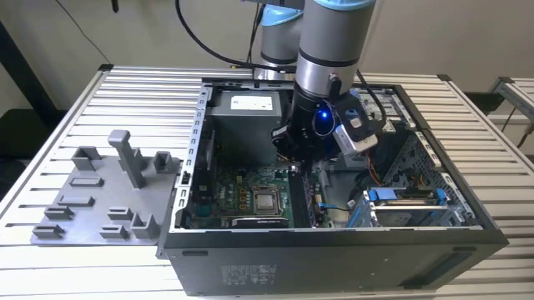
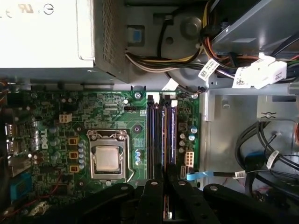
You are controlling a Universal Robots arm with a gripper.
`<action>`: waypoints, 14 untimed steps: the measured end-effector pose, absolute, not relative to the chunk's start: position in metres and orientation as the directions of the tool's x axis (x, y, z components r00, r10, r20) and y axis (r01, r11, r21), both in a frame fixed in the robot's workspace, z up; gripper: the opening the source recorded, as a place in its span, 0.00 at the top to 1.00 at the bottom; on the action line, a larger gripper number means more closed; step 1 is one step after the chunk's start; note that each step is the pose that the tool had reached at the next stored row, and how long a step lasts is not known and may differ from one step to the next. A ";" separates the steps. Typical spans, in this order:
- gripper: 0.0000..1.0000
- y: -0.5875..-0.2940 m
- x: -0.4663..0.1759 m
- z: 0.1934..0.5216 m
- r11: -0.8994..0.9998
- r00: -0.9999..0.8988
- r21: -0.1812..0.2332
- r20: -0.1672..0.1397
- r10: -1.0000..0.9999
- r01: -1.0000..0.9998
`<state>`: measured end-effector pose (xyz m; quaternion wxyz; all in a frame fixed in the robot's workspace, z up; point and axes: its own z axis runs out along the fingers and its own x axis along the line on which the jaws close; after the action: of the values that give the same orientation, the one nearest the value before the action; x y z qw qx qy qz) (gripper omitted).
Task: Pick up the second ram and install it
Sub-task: 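Insert the second ram into the second slot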
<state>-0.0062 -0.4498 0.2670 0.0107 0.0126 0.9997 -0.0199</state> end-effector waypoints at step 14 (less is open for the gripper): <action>0.86 -0.450 -0.009 0.241 0.999 -0.999 -0.039 -0.022 0.027 0.028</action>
<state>-0.0091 -0.4498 0.2415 0.0107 0.0138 0.9996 -0.0199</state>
